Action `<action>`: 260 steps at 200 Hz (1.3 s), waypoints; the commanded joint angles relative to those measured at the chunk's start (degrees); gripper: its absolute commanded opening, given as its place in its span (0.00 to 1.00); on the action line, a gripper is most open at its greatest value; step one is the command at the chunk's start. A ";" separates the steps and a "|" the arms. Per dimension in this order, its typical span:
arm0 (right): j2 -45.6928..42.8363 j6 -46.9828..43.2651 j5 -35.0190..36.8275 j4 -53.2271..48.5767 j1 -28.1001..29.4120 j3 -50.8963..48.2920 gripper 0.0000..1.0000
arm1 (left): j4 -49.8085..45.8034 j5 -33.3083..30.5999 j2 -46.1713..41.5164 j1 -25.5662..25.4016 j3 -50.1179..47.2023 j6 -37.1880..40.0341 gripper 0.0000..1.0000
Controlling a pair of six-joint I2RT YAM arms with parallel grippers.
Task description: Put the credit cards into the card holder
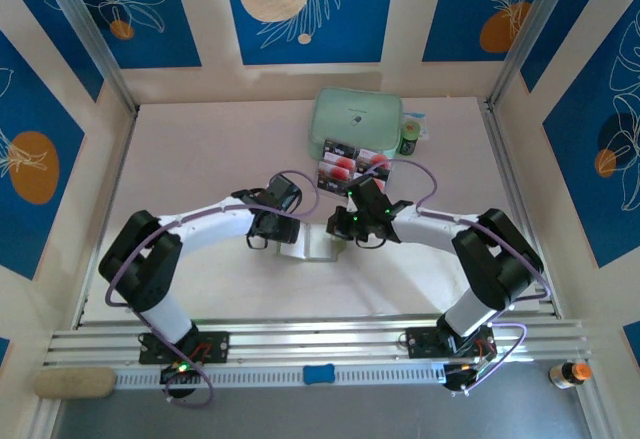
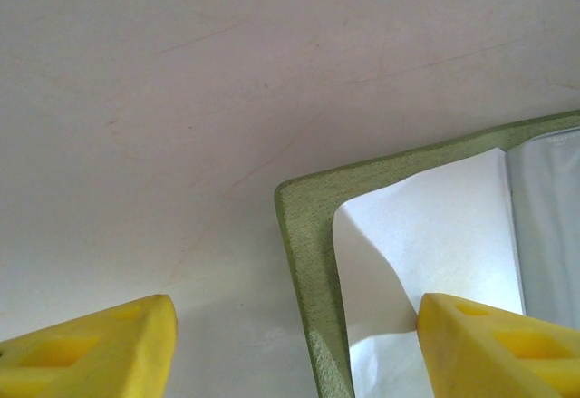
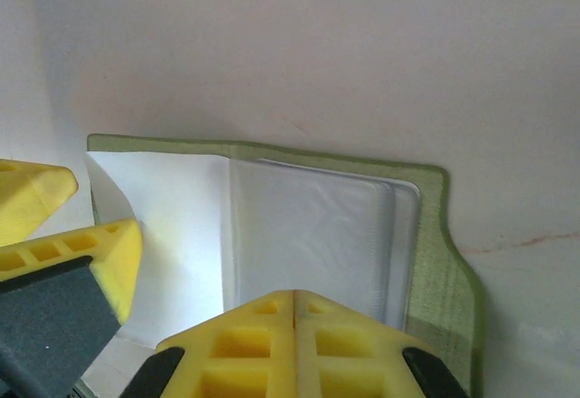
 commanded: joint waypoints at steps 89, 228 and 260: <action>7.56 -2.49 -3.25 -1.26 -0.08 2.72 0.09 | 7.38 6.02 -1.48 -0.70 -4.19 -2.74 0.83; 11.65 1.86 -7.76 3.39 1.06 3.99 0.08 | 15.05 10.48 -3.24 -0.73 -8.12 -5.56 0.89; 11.83 2.82 -8.36 4.17 1.19 4.15 0.08 | 15.40 10.69 -2.36 -0.77 -8.64 -5.47 0.89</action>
